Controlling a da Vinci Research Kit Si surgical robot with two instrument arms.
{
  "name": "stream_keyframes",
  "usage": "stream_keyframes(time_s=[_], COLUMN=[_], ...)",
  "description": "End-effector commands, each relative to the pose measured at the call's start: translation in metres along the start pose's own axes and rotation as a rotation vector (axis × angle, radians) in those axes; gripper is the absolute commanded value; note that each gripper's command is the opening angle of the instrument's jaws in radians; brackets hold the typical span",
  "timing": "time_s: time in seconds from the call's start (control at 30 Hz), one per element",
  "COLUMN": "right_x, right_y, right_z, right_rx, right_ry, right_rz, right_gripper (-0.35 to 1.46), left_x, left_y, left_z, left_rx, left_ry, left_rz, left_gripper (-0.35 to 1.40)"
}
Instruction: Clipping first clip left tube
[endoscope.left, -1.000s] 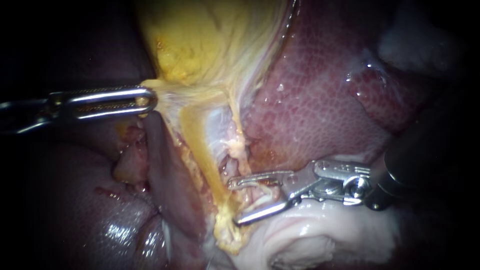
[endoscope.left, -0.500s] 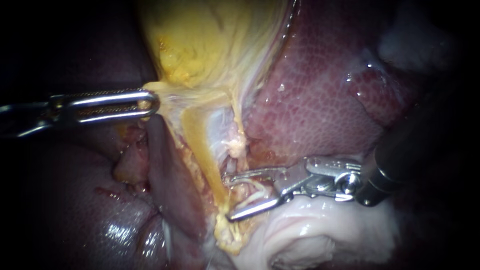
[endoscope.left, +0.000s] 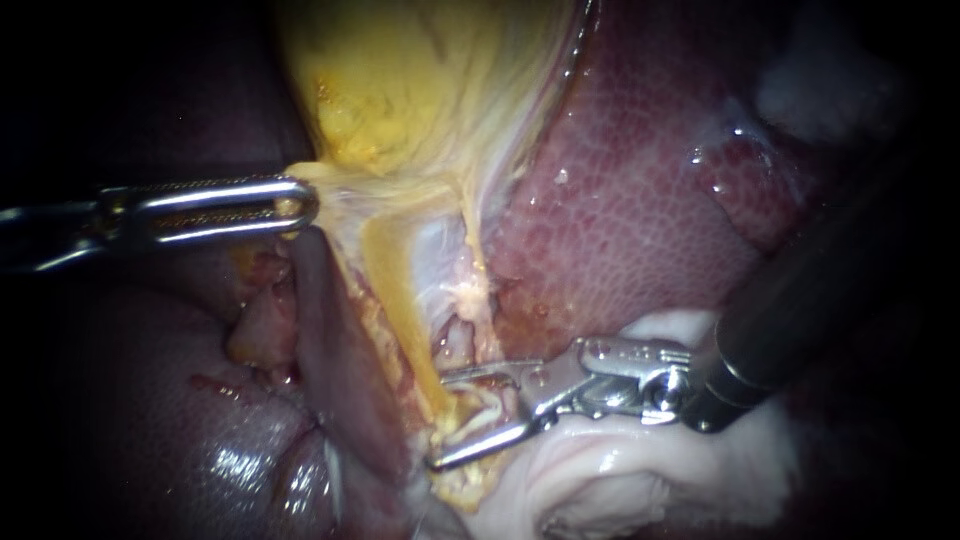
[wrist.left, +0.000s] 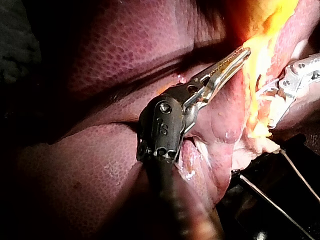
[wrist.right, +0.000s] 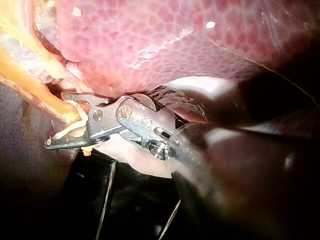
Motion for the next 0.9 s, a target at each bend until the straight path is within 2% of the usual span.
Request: stream_keyframes(time_s=[0.03,0.27,0.43,0.6,0.9], right_x=[0.0002,-0.0001,-0.0008,-0.0015,-0.0013], right_y=[-0.0002,-0.0012,-0.0015,-0.0013,-0.0002], right_z=[-0.0002,-0.0001,0.0007,0.0019,0.0044], right_rx=[0.010,0.074,0.109,0.134,0.126], right_ry=[0.001,0.013,-0.001,-0.009,-0.004], right_rz=[0.008,0.050,0.071,0.087,0.085], right_gripper=[0.60,0.60,0.59,0.58,0.58], left_x=[0.0000,0.0001,0.0000,0.0000,-0.0001], left_y=[0.0002,0.0013,0.0015,0.0018,0.0012], left_z=[0.0000,-0.0002,-0.0002,-0.0001,0.0006], left_rx=[0.001,0.006,0.006,0.003,-0.003], left_ry=[0.000,0.001,0.002,0.001,-0.001], left_rz=[-0.001,-0.001,-0.001,-0.002,-0.003], left_gripper=[-0.35,-0.35,-0.35,-0.35,-0.35])
